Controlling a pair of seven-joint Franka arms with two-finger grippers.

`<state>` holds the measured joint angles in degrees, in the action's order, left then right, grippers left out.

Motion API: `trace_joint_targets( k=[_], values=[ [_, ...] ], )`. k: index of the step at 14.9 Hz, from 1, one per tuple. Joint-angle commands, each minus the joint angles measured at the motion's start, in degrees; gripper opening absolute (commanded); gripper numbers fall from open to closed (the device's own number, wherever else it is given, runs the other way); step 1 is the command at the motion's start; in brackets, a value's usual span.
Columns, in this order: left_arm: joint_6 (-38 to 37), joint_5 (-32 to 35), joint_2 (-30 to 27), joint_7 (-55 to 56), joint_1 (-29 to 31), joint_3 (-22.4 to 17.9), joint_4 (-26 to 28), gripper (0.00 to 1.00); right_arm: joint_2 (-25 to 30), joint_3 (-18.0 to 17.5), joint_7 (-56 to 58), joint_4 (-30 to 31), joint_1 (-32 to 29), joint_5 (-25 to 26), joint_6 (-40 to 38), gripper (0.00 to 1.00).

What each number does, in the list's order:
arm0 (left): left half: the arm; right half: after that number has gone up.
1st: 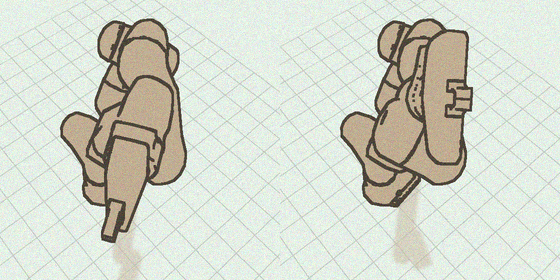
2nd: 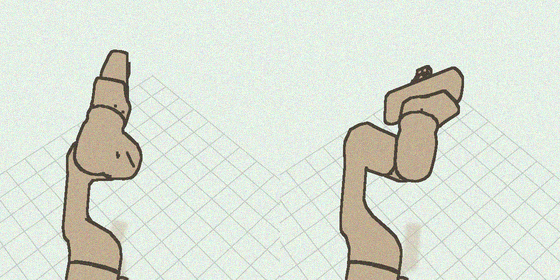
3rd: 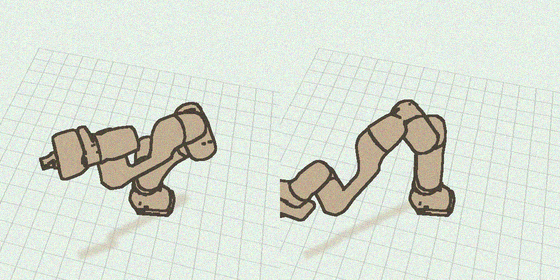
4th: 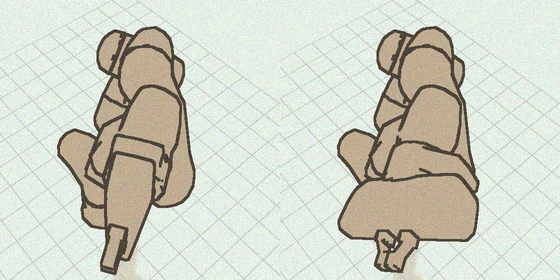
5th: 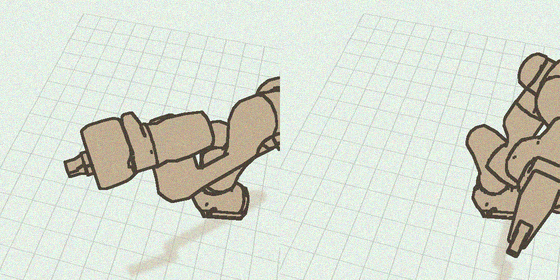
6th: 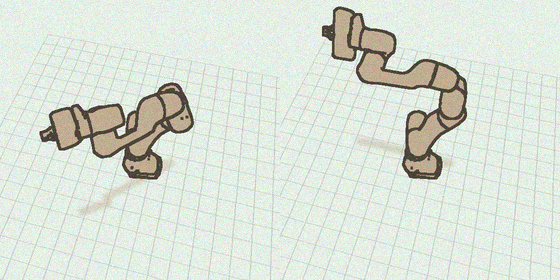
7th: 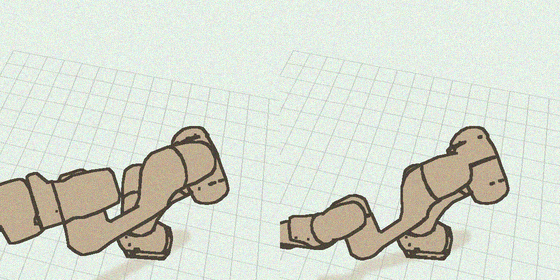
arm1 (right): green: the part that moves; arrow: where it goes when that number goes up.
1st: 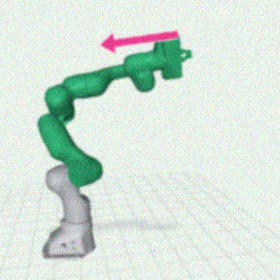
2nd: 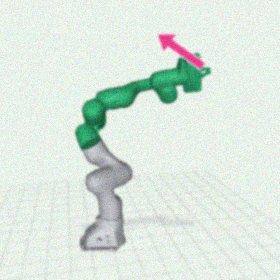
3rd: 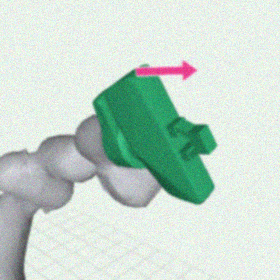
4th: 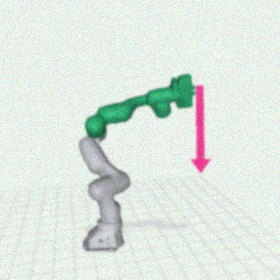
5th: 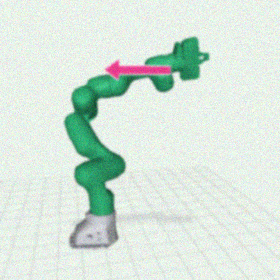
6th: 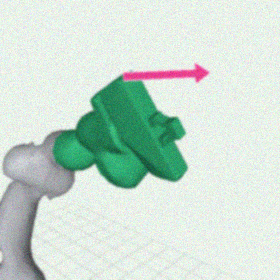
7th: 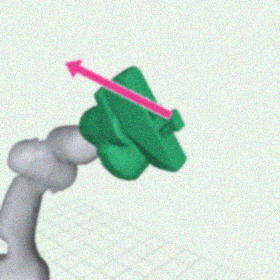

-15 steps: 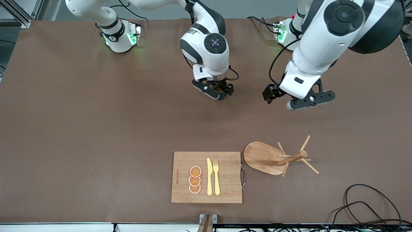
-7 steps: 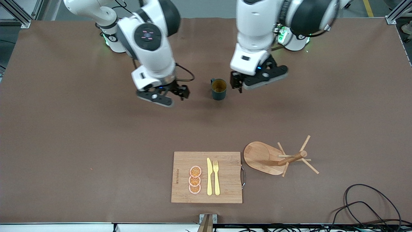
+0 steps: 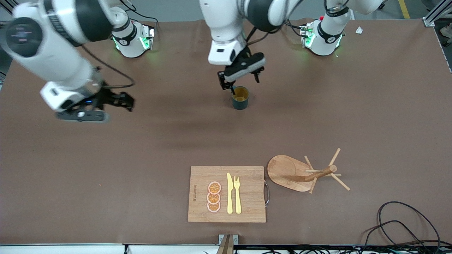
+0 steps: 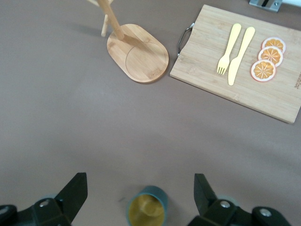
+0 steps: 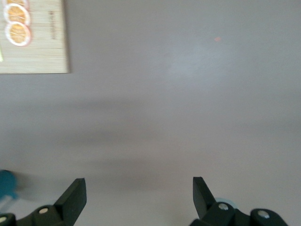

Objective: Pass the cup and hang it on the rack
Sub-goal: 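Grasp the mug handle with the left gripper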

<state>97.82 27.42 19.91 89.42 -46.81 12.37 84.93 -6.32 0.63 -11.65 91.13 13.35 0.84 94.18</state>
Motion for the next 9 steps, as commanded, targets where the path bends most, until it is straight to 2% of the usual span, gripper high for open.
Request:
trace_joint_targets(
  k=[1, 3, 5, 9],
  values=[
    [0.4, 4.4, 2.8, 8.7, -4.1, -0.4, -0.2, 1.0, 1.7, -1.4, 11.3, 2.3, -7.9, 1.5, 0.5, 1.0],
    [0.1, 6.1, 4.6, 12.9, -6.2, -0.4, 0.1, 1.0, 2.4, -1.4, 17.2, 2.3, -12.2, 1.5, 0.0, 1.0],
    [-0.2, 6.6, 6.2, 15.9, -8.7, -0.5, 0.2, 1.0, 3.4, -1.5, 18.6, 2.3, -15.0, 1.4, -1.1, 1.0],
    [-1.1, 11.0, 7.3, 24.6, -12.5, -0.4, 5.4, 1.0, 5.4, -1.4, 19.4, 2.3, -17.4, 1.4, -2.9, 1.0]
  ],
)
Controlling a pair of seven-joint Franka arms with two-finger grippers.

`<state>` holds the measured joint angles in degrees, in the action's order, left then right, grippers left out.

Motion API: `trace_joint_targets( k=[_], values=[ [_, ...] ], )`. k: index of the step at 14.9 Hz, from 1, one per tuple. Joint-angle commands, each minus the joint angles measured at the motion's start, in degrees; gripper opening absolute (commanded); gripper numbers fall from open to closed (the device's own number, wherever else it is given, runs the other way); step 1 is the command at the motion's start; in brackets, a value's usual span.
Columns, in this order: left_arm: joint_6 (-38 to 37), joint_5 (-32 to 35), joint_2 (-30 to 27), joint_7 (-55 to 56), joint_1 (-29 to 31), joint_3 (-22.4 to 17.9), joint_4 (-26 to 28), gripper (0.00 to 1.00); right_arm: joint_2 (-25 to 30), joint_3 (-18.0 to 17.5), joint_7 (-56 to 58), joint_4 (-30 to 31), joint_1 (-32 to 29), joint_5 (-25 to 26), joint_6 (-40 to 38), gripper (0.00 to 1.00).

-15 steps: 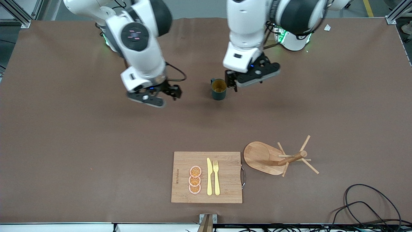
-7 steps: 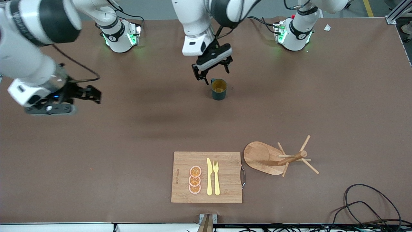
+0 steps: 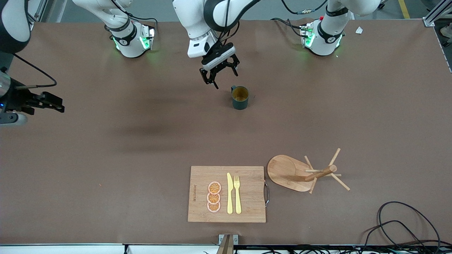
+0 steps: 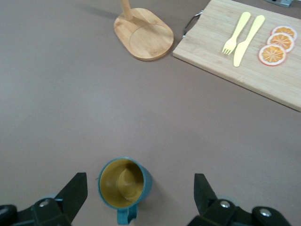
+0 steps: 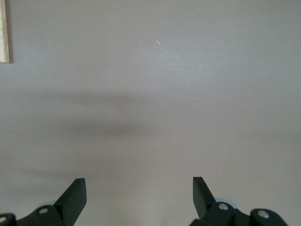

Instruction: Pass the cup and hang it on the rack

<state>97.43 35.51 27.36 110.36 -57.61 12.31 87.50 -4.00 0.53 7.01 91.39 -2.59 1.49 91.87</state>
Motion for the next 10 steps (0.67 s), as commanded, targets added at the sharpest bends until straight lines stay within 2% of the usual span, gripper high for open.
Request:
trace_joint_targets(
  k=[1, 8, 10],
  values=[
    [-0.8, 4.7, 1.7, 5.5, -3.2, -0.4, 2.8, 1.0, 3.6, -1.3, 0.9, 2.0, -1.5, 0.8, -1.0, 1.0],
    [-1.1, 16.5, 11.8, 16.5, -8.0, -0.4, 2.4, 1.0, 4.7, -1.1, 0.9, 1.8, -3.1, 1.0, -1.2, 1.0],
    [-2.6, 16.8, 13.4, 19.3, -9.9, -0.4, 2.5, 1.0, 4.9, -1.1, 0.7, 1.6, -3.1, 1.0, -1.3, 1.0]
  ],
)
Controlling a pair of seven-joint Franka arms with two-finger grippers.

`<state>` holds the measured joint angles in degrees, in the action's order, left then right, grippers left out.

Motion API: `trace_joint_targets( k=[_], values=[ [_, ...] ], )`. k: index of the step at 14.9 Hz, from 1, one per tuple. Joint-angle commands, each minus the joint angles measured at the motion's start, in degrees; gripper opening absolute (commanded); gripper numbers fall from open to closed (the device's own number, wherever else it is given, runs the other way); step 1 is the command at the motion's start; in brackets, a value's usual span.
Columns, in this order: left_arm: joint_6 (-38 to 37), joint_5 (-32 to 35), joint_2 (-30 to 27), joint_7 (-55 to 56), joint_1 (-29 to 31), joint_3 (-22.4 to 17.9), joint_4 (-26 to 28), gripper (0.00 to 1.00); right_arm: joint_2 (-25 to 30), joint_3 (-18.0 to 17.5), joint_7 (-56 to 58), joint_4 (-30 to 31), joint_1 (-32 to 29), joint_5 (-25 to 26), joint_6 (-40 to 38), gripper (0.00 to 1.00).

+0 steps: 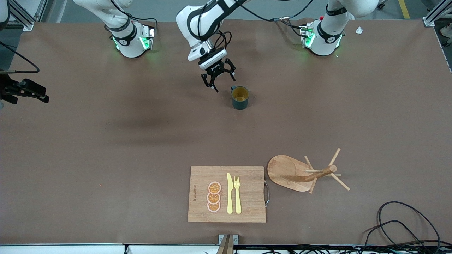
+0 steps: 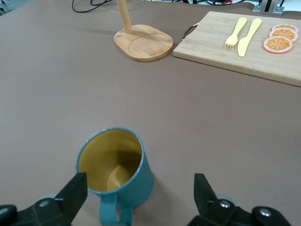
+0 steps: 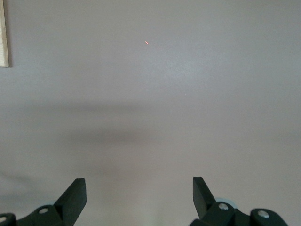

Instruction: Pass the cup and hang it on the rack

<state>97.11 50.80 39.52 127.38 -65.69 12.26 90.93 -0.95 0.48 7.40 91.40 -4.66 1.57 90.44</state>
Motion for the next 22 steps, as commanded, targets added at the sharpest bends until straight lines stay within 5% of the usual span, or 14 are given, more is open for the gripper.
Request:
trace_joint_targets(
  k=[1, 8, 11, 22],
  values=[
    [-4.4, 1.7, 2.1, 3.6, -1.9, -0.4, -0.8, 1.0, 1.8, -1.0, -0.1, 1.3, -1.0, 0.9, -0.4, 1.0],
    [-6.1, 1.7, 5.8, 8.4, -2.7, -0.4, -0.9, 1.0, 1.5, -1.1, -0.3, -2.2, -0.9, 0.7, -3.6, 1.0],
    [-6.1, 1.7, 6.6, 9.0, -3.6, -0.4, -0.8, 0.92, 1.5, -1.1, -0.4, -2.1, -0.8, 0.6, -3.6, 1.0],
    [-6.1, 5.6, 8.5, 8.1, -3.4, -0.7, -2.3, 0.19, 1.3, -1.2, -0.2, -2.1, -0.7, 0.5, -3.2, 1.0]
  ],
)
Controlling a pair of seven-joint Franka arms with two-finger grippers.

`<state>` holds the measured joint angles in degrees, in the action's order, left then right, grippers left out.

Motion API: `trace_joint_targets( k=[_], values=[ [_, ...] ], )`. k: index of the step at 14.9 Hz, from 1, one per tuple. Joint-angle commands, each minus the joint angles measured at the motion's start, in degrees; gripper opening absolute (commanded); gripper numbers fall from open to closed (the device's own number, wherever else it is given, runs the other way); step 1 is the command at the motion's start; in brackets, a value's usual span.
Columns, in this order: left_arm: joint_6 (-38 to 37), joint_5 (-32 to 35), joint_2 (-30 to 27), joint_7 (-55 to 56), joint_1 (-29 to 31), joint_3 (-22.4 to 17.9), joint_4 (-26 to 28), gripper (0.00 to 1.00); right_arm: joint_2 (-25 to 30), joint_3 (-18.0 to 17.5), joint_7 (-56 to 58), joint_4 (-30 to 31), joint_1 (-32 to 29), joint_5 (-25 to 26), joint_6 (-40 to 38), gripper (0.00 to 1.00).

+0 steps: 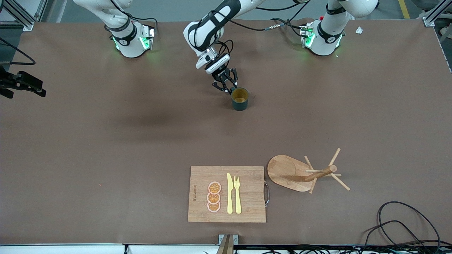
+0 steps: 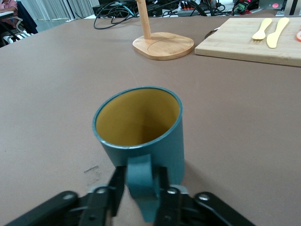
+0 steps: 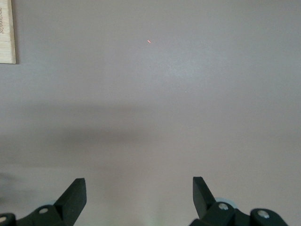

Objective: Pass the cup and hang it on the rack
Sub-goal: 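Carry the mug with the left gripper toward the wooden rack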

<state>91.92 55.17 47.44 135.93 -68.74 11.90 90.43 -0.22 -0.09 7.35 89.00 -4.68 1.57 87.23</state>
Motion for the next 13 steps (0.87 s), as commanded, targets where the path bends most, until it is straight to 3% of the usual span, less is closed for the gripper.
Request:
trace_joint_targets(
  k=[1, 3, 8, 11, 13],
  values=[
    [-0.9, 1.3, 0.5, -0.8, -0.3, -0.6, -1.9, 0.11, 0.6, -0.7, -0.1, 0.3, -0.6, 0.5, 0.1, 1.0],
    [-0.9, 1.2, 0.4, -3.9, -0.1, -0.7, -4.0, 0.01, 0.6, -0.7, -0.1, 0.3, -0.5, 0.5, 0.1, 1.0],
    [-1.0, -0.9, -1.4, -11.5, 4.7, -1.0, -14.0, 0.0, 0.6, -0.7, -0.1, 0.3, -0.6, 0.5, 0.2, 1.0],
    [0.3, -6.9, -3.9, -15.8, 10.1, 0.0, -19.7, 0.0, 0.6, -0.7, -0.2, 0.2, -0.5, 0.1, 0.2, 1.0],
    [4.1, -13.0, -8.1, -17.9, 13.9, 0.0, -20.4, 0.0, 0.6, -0.8, -0.2, 0.1, -0.5, 0.0, 0.2, 1.0]
  ],
)
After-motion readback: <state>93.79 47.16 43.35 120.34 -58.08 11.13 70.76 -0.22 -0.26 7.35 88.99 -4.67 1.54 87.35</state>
